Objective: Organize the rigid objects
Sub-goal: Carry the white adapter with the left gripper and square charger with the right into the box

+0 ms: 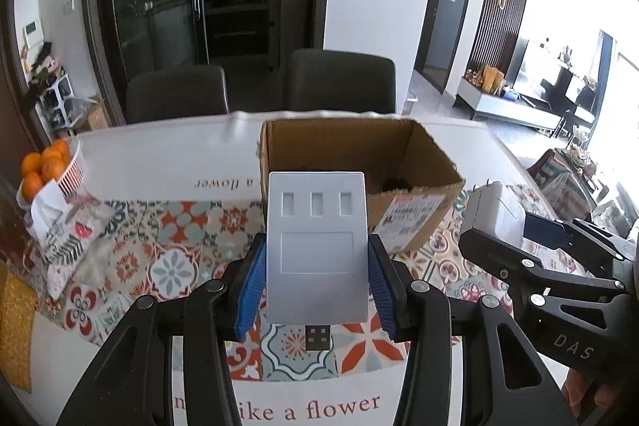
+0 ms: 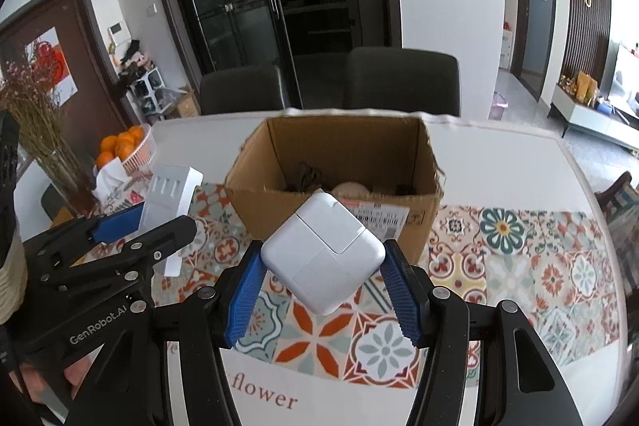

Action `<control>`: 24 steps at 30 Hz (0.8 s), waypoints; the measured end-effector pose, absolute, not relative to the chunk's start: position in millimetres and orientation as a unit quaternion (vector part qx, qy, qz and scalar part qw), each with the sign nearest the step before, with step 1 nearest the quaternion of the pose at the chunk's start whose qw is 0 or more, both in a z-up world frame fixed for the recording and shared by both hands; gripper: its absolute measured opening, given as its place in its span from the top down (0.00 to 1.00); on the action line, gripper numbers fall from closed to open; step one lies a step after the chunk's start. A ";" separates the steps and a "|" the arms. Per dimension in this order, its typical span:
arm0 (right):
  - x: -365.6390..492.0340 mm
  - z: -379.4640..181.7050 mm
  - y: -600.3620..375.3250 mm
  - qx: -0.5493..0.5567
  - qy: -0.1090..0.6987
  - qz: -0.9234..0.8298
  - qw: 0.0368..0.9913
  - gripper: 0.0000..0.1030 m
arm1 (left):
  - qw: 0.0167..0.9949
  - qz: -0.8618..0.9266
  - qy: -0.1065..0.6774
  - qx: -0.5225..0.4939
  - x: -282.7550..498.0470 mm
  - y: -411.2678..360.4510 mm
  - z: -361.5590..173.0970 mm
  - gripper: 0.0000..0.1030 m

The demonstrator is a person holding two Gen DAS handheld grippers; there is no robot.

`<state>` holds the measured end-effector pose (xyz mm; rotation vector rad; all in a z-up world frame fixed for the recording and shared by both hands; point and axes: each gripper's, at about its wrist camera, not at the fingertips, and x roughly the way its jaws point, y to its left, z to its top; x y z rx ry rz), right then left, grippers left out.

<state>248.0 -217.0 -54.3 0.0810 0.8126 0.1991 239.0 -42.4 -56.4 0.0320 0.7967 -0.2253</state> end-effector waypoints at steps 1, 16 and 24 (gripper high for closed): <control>248.7 -52.2 -217.2 0.039 0.391 0.097 0.914 0.43 | 0.917 -0.110 0.383 0.017 240.3 -43.2 -52.9 0.54; 278.6 -18.9 -221.1 0.028 0.355 0.095 0.930 0.43 | 0.929 -0.111 0.351 0.026 272.6 -52.0 -19.1 0.54; 305.0 -10.2 -220.9 0.019 0.352 0.094 0.931 0.43 | 0.928 -0.114 0.355 0.029 302.8 -57.2 -12.3 0.54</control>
